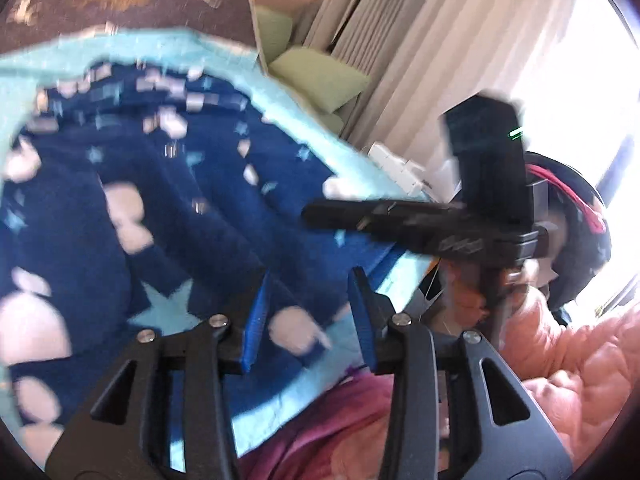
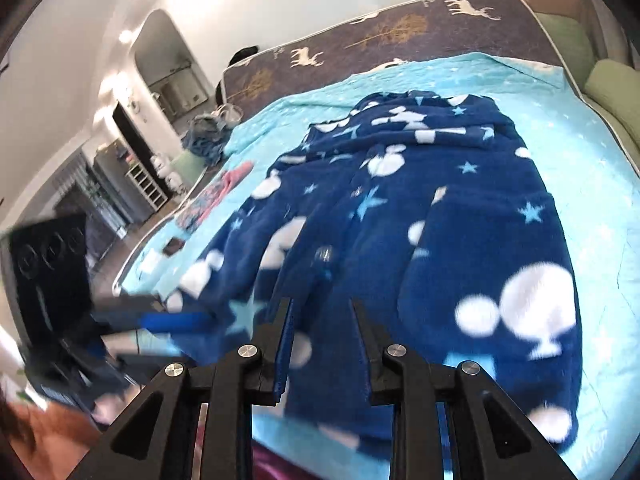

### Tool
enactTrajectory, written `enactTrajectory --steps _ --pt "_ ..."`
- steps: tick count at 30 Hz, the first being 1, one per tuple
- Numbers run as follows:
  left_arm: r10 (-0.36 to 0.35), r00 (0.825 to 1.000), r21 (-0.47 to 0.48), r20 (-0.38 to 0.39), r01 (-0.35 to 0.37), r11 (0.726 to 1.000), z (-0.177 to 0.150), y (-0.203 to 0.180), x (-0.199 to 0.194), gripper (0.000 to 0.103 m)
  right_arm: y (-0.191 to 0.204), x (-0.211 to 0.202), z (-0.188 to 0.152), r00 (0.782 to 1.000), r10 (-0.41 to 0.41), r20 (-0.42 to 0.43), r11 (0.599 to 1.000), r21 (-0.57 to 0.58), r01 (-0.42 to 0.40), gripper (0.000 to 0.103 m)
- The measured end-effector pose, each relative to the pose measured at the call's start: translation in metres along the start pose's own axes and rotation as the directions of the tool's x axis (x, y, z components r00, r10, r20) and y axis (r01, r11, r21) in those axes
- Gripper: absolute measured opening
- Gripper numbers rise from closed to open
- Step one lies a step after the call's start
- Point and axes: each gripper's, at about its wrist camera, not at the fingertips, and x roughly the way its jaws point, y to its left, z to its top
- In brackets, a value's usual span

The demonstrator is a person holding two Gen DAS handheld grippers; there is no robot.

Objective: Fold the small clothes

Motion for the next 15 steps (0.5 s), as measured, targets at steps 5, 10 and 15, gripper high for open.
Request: enactTrajectory --steps 5,10,15 --pt "-0.005 0.997 -0.099 -0.079 -0.003 0.995 -0.02 0.024 0.035 0.032 -0.019 -0.005 -0.005 1.0 -0.024 0.006 0.998 0.058 0.024 0.027" --pt "0.096 0.994 -0.055 0.05 -0.093 0.994 -0.017 0.018 -0.036 0.042 -0.069 -0.039 -0.028 0.988 -0.152 0.023 0.973 0.18 0.146 0.027" --pt "0.382 0.911 -0.119 0.158 -0.367 0.923 -0.038 0.049 -0.099 0.073 -0.112 -0.081 -0.048 0.966 -0.253 0.056 0.924 0.309 0.224 0.037"
